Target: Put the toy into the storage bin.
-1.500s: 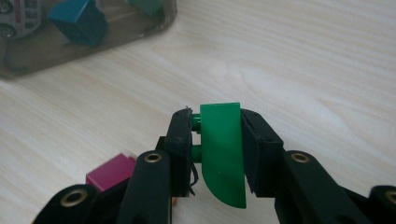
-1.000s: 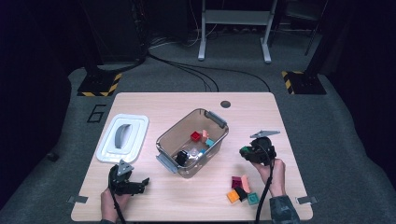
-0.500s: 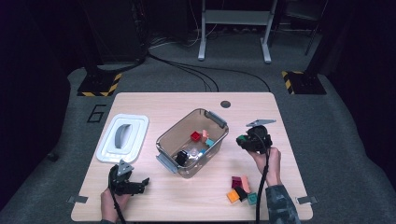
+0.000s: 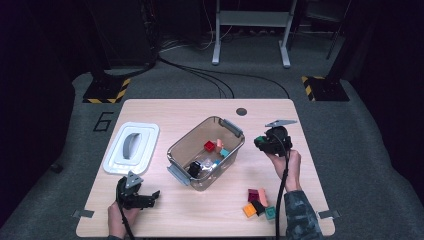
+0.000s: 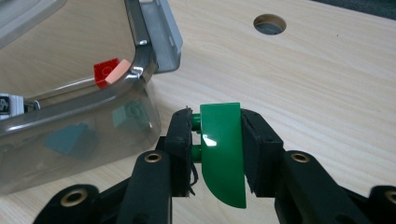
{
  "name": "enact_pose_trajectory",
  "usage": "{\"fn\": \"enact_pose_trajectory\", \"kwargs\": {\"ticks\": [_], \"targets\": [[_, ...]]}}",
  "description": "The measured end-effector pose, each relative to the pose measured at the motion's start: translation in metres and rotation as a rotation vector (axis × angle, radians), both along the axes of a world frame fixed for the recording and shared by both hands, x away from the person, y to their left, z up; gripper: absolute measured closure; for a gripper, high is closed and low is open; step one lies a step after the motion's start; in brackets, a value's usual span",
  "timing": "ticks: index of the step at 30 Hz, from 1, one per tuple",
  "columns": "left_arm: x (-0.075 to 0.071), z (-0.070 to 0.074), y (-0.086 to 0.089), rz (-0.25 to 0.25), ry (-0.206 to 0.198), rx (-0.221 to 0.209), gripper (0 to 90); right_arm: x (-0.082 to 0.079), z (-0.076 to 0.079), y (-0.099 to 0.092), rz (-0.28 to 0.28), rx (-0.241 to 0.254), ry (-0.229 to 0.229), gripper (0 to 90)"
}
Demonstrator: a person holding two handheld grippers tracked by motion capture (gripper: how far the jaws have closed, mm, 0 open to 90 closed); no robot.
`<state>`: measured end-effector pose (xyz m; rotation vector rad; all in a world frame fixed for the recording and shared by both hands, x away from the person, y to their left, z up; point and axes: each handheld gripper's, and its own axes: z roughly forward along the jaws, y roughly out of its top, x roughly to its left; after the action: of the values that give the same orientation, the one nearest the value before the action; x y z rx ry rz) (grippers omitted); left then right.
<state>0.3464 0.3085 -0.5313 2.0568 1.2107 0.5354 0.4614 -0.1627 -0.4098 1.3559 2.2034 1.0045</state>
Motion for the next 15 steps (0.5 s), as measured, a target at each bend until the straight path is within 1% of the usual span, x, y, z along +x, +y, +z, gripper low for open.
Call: {"fn": "enact_pose_trajectory", "kwargs": {"ticks": [2, 3, 6, 8, 12, 15], "targets": [[0.0, 0.0, 0.0, 0.0, 0.0, 0.0, 5.0, 0.001, 0.003, 0.0, 0.006, -0.012, -0.005, 66.5], [0.0, 0.0, 0.0, 0.001, 0.0, -0.001, 5.0, 0.002, 0.005, 0.001, -0.006, -0.011, -0.003, 66.5], [0.0, 0.0, 0.0, 0.003, 0.001, -0.005, 5.0, 0.006, 0.01, 0.001, -0.005, -0.022, -0.013, 66.5], [0.0, 0.0, 0.0, 0.003, 0.001, -0.006, 5.0, 0.008, 0.014, 0.002, -0.01, -0.019, -0.016, 66.5], [0.0, 0.0, 0.0, 0.003, 0.001, -0.006, 5.0, 0.011, 0.021, 0.004, -0.016, -0.018, -0.035, 66.5], [0.0, 0.0, 0.0, 0.003, 0.001, -0.005, 5.0, 0.013, 0.027, 0.006, -0.003, -0.028, -0.048, 66.5]]}}
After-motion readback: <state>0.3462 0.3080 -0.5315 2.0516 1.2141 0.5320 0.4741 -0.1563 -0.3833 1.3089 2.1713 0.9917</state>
